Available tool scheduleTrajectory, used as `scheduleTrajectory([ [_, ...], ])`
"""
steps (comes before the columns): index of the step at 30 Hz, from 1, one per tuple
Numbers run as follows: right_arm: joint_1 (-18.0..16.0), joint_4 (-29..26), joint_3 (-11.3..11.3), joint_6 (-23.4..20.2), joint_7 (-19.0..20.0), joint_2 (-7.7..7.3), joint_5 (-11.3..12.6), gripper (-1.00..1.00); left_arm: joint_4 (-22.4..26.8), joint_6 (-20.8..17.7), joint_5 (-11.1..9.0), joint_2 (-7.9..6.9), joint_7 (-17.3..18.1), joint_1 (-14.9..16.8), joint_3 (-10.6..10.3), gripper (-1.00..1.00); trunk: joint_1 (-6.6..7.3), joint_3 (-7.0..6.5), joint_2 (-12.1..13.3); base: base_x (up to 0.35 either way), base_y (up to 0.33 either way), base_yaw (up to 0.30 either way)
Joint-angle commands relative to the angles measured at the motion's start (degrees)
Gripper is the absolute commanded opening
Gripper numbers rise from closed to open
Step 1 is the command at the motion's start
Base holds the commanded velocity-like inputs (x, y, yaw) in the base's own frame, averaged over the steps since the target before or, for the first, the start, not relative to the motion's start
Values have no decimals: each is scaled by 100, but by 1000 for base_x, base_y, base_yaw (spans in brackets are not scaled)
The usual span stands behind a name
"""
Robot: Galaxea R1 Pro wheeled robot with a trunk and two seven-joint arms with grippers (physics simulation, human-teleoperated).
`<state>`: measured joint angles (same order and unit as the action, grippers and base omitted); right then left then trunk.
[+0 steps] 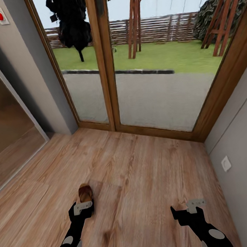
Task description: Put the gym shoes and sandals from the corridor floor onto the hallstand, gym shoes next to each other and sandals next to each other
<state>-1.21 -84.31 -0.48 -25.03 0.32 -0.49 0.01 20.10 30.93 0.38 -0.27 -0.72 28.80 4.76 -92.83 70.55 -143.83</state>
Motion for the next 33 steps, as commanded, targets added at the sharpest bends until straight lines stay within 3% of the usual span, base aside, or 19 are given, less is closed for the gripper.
scheduleTrajectory([
  [1,-2,-7,-3,-30,3,-4,-1,100,-2,19,6,1,-7,3,7,100,0,4,-2,146,-100,0],
  [18,-3,-7,6,-32,3,-4,-3,100,11,205,3,-4,-7,3,15,100,0,12,-2,47,-35,0],
  [33,-2,-7,19,-33,3,-3,-1,100,-6,224,-3,-8,-7,-5,16,100,-39,469,-22,0,0,0],
])
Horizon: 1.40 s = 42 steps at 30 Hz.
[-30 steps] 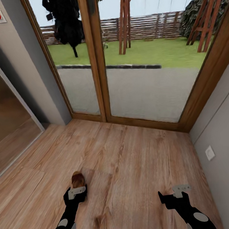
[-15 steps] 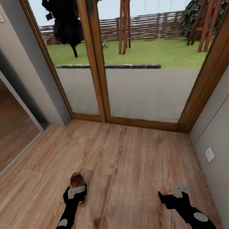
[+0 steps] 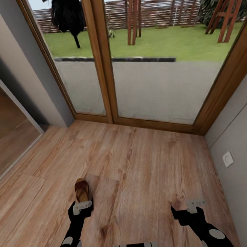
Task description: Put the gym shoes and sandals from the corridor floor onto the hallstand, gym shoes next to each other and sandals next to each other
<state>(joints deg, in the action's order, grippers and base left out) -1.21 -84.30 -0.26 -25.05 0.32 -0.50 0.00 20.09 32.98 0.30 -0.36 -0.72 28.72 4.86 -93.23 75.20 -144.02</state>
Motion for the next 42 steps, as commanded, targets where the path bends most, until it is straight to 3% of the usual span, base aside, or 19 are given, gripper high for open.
scheduleTrajectory([
  [1,-2,-8,-2,-30,3,-3,-1,100,-4,18,5,1,-7,3,6,100,-1,36,-3,0,0,0],
  [33,-1,-8,-7,-31,3,-3,-2,100,-5,20,-21,-62,-7,0,32,100,-84,1045,-46,0,0,0],
  [39,-1,-8,-9,-28,3,-3,-1,100,-5,17,-21,-61,-8,1,32,100,-84,1086,-46,0,0,0],
  [42,-2,-8,-9,-31,3,-3,-2,100,-5,17,-21,-61,-8,2,32,100,-92,1173,-50,0,0,0],
])
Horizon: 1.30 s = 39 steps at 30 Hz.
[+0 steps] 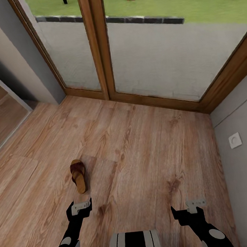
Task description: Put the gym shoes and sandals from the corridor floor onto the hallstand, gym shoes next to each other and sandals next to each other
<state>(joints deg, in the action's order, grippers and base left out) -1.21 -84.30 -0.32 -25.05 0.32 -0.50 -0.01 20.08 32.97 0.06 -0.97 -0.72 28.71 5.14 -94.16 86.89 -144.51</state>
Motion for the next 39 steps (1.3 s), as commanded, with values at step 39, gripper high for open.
scheduleTrajectory([
  [39,-2,-8,-12,-28,3,-3,-4,100,-4,25,2,1,-8,-1,4,100,-9,275,-7,65,0,0],
])
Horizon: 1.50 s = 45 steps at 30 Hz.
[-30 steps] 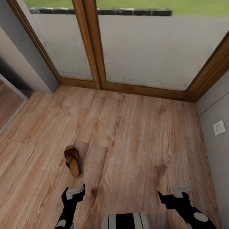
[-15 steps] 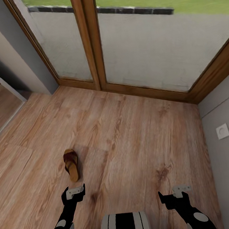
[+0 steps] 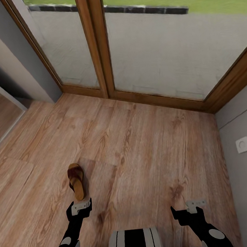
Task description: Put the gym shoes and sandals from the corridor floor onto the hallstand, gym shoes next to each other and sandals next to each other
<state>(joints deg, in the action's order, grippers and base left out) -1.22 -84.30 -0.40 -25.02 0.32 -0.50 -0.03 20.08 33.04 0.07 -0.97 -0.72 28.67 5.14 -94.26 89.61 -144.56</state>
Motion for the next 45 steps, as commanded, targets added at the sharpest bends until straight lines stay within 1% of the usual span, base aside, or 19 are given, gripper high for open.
scheduleTrajectory([
  [1,-1,-7,-4,-32,3,-3,0,100,-5,18,2,1,-7,5,6,100,1,6,-1,45,19,0],
  [9,0,-7,-4,-34,3,-3,1,100,-5,18,2,1,-8,4,4,100,1,23,-1,98,74,1],
  [18,1,-7,-4,-32,3,-3,-1,100,-5,18,2,1,-8,5,4,100,1,80,-1,11,9,60],
  [27,0,-7,12,-32,3,-3,2,100,-2,18,2,1,-9,7,12,100,1,100,-1,0,0,14],
  [42,0,-7,22,-32,3,-3,3,100,-3,18,2,1,-9,6,13,100,-38,559,-21,0,0,0],
  [45,0,-7,22,-33,3,-3,2,100,0,18,2,1,-8,6,7,100,-38,573,-21,0,0,0],
])
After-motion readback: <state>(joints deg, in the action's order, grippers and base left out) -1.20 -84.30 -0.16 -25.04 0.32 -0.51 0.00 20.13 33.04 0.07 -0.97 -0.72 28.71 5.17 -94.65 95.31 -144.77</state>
